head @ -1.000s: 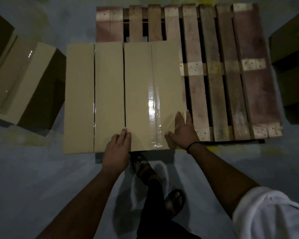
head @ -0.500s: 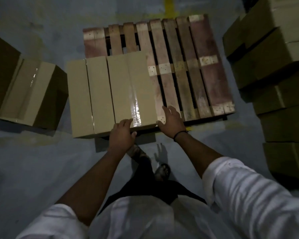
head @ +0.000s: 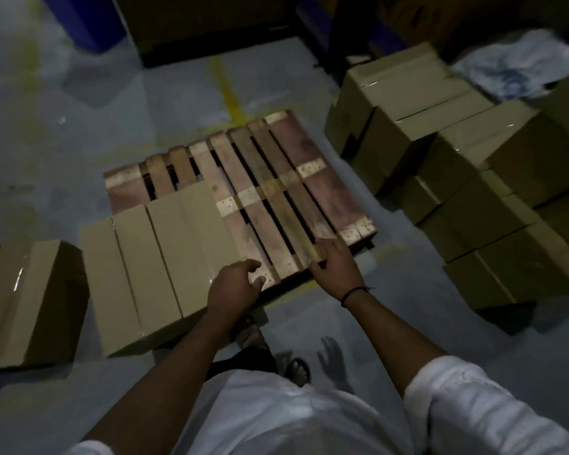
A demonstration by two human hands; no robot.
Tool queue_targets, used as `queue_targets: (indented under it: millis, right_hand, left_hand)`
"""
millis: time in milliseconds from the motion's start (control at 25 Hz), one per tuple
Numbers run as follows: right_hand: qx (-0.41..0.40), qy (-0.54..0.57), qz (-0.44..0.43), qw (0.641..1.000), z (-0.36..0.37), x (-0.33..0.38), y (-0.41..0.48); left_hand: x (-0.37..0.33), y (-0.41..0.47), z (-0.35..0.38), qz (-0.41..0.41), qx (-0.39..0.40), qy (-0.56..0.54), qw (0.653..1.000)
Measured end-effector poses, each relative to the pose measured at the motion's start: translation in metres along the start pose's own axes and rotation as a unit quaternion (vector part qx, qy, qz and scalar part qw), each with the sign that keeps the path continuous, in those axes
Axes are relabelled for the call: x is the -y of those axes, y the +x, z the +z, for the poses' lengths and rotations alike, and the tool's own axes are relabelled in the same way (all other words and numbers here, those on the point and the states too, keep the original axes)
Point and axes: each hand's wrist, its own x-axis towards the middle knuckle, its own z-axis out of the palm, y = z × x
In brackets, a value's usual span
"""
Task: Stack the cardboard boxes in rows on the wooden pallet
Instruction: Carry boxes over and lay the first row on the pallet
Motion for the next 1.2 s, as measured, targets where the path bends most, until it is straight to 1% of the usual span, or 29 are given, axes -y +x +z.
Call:
queue_targets:
  millis: [120, 280, 520, 680, 800, 960, 1000, 1080, 1200]
  right_hand:
    - [-0.046, 0.014, 0.024, 0.999, -0.033, -0.010, 0.003]
    - [-0.109, 0.018, 0.063, 0.992, -0.073, -0.022, 0.018]
    - [-0.209, 0.050, 0.126, 0.968, -0.132, -0.053, 0.048]
    - [-0.289, 0.068, 0.148, 0.943, -0.162, -0.076, 0.057]
    - [-0.343, 0.095, 0.175, 0.918, -0.184, -0.096, 0.057]
    - [-0.392, 0.111, 0.211, 0.889, -0.223, -0.138, 0.058]
    - [-0.403, 0.113, 0.217, 0.882, -0.237, -0.150, 0.060]
    - [-0.422, 0.114, 0.223, 0.871, -0.266, -0.177, 0.067]
    - [-0.438, 0.128, 0.230, 0.860, -0.322, -0.216, 0.080]
  left_hand:
    - [-0.040, 0.021, 0.000, 0.060, 0.021, 0.009, 0.998]
    - [-0.095, 0.073, -0.003, 0.144, 0.050, 0.023, 0.988]
    - [-0.175, 0.161, -0.001, 0.234, 0.072, -0.001, 0.970]
    - [-0.223, 0.196, 0.015, 0.280, 0.106, -0.019, 0.954]
    - [-0.261, 0.210, 0.030, 0.324, 0.139, -0.032, 0.935]
    - [-0.326, 0.228, 0.054, 0.359, 0.184, -0.033, 0.914]
    - [-0.344, 0.233, 0.062, 0.369, 0.188, -0.031, 0.910]
    - [-0.383, 0.245, 0.078, 0.391, 0.168, -0.018, 0.905]
    - [-0.448, 0.266, 0.105, 0.402, 0.150, -0.014, 0.903]
